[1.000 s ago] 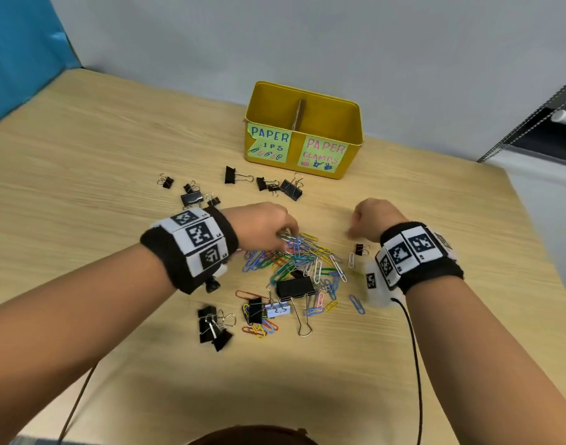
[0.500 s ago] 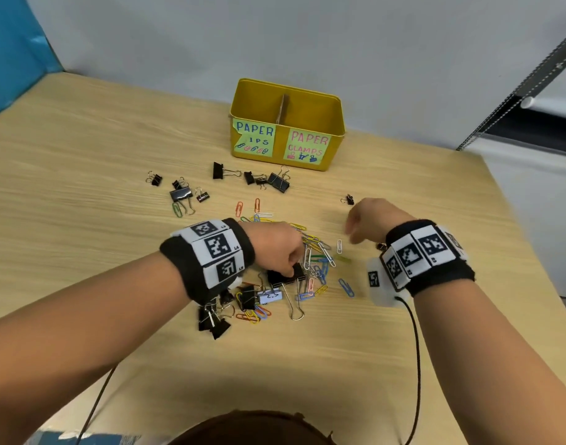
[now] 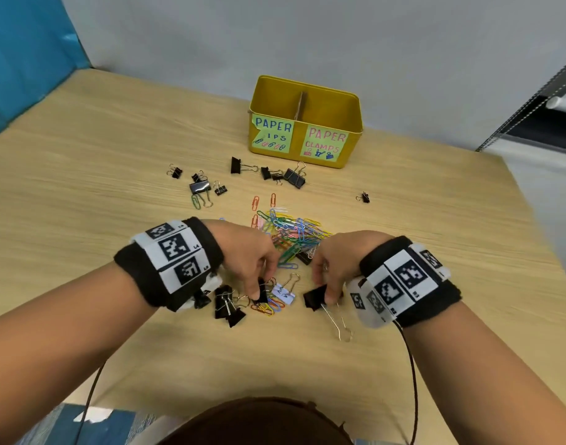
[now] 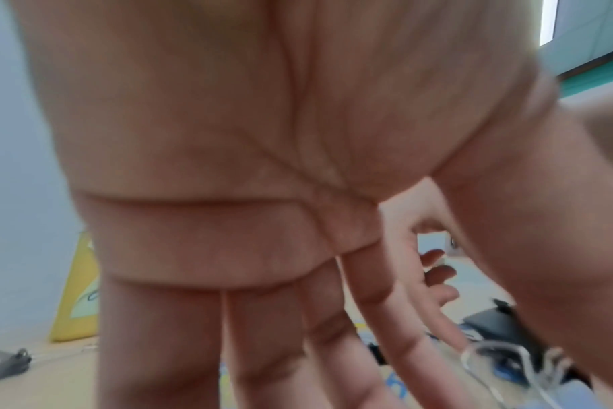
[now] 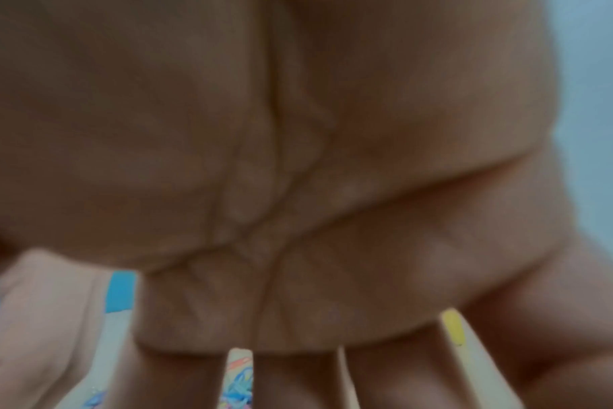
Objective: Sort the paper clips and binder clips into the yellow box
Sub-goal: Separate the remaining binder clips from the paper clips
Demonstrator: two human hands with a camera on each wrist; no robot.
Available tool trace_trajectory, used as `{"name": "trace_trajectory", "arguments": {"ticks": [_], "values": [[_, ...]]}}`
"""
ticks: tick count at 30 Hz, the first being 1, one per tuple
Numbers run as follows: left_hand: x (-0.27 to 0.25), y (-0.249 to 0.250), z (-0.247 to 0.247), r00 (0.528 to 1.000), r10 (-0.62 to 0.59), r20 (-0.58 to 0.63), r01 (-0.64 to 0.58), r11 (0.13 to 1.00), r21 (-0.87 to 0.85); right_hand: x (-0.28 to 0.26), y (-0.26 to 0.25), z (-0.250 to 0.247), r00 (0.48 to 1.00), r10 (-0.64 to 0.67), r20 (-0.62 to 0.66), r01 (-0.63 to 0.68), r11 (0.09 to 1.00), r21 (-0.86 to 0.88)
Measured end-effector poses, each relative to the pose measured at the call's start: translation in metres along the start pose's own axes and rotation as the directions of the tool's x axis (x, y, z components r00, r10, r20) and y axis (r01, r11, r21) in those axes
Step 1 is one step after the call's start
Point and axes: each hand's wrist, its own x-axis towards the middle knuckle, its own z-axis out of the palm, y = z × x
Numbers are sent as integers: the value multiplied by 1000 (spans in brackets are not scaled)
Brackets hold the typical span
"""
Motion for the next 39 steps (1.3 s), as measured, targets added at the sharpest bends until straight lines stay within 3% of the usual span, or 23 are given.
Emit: {"name": "trace_trajectory", "arguments": {"ticks": [3, 7, 15, 18, 20, 23, 26, 32, 36, 39], "values": [[6, 5, 3, 997, -4, -78, 8, 999, 46, -8, -4, 1, 997, -2, -77, 0, 999, -32], [13, 8, 5, 998, -3, -68, 2, 1000, -10, -4, -26, 16, 965, -120, -233, 118, 993, -22], [-6, 6, -8, 981, 14, -194, -23, 999, -47, -4, -22, 14, 935, -115, -334, 126, 992, 11], [-20, 17, -16, 981, 85, -173, -107, 987, -122, -24, -10, 4, 948, -97, -304, 118, 992, 54], [-26, 26, -11, 989, 111, -97, -126, 977, -170, -32, -10, 6, 974, -123, -192, 135, 989, 53], [-21, 39, 14, 992, 124, 37, -121, 990, -68, -29, -21, 22, 985, -174, -12, 174, 983, 59], [-16, 40, 28, 990, 142, 18, -143, 988, 58, -24, -26, 33, 980, -187, 68, 181, 979, 95], [-33, -4, 15, 983, 25, -182, -21, 999, 28, -23, -24, 19, 980, -186, -66, 193, 973, 126], [-43, -25, 20, 992, -40, -119, 36, 999, -36, -2, -43, 17, 927, -223, -301, 224, 974, -30], [-41, -24, 29, 994, -8, -105, 1, 998, -63, 13, -56, 19, 942, -249, -225, 229, 967, -111]]}}
